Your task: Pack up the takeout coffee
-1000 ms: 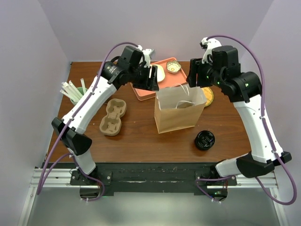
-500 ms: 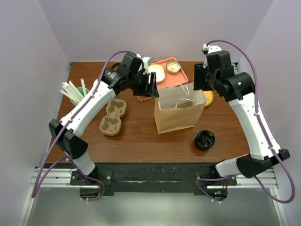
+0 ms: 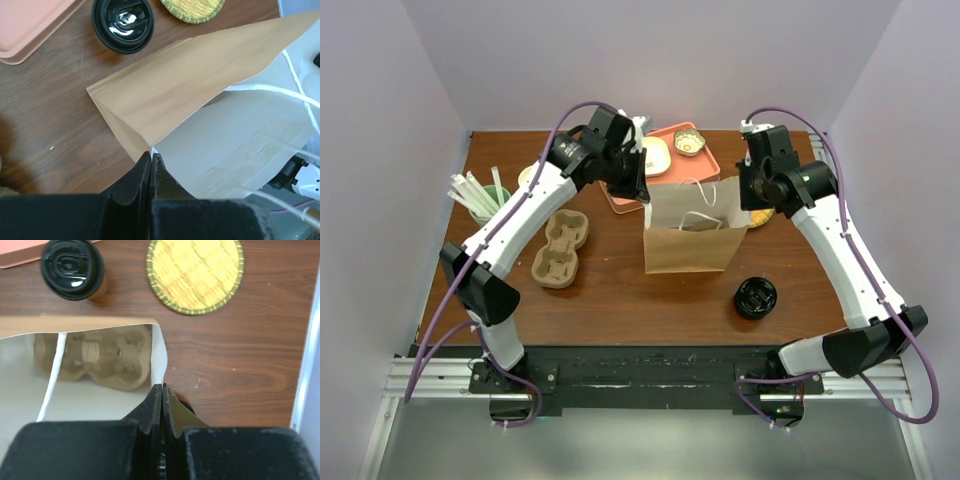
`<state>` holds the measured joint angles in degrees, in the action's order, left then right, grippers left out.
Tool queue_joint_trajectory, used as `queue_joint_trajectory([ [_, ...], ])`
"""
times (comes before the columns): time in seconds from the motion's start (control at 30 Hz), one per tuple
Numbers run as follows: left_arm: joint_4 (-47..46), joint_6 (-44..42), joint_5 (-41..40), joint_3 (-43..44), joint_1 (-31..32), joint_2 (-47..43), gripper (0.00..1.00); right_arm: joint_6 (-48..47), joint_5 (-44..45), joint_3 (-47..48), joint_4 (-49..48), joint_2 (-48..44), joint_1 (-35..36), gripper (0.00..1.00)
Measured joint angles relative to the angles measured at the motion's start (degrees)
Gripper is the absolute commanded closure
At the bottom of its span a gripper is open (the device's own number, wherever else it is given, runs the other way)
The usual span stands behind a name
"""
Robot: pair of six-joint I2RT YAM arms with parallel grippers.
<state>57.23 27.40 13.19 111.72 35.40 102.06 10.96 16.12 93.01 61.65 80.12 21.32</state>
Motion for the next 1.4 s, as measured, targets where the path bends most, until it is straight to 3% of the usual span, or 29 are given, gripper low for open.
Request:
queue_joint_trajectory([
  [0.23,7.8,0.1,-3.6,12.4,-0.3,2.2,1.0,3.8,-7.2,8.8,3.0,0.4,0.0,1.0],
  [0.5,11.7,1.4,-5.1,5.7,-0.7,-2.7,0.96,9.5,-15.1,10.3,6.1,-0.7,0.0,1.0],
  [0.53,12.2,1.5,-5.4,5.9,-0.8,-2.7,0.93,9.9,-15.8,10.3,6.4,-0.6,0.0,0.96],
  [0.57,12.6,1.5,-5.7,6.1,-0.8,-2.7,0.8,10.3,-16.2,10.3,6.5,-0.6,0.0,0.89],
  [0.6,12.8,1.5,-6.1,6.2,-0.9,-2.7,0.74,10.7,-16.7,10.0,6.3,-0.7,0.0,0.76],
  [0.7,12.6,1.6,-7.0,5.4,-1.1,-3.0,0.54,11.7,-17.7,6.5,4.7,-1.8,0.0,0.55],
  [0.87,12.5,1.5,-7.7,3.4,-1.3,-3.1,0.38,12.2,-18.6,3.0,4.8,-1.4,0.0,0.53],
  [1.4,5.6,1.2,-1.6,-1.0,-1.5,-5.3,0.38,10.8,-15.8,11.0,4.8,-0.2,0.0,0.5],
])
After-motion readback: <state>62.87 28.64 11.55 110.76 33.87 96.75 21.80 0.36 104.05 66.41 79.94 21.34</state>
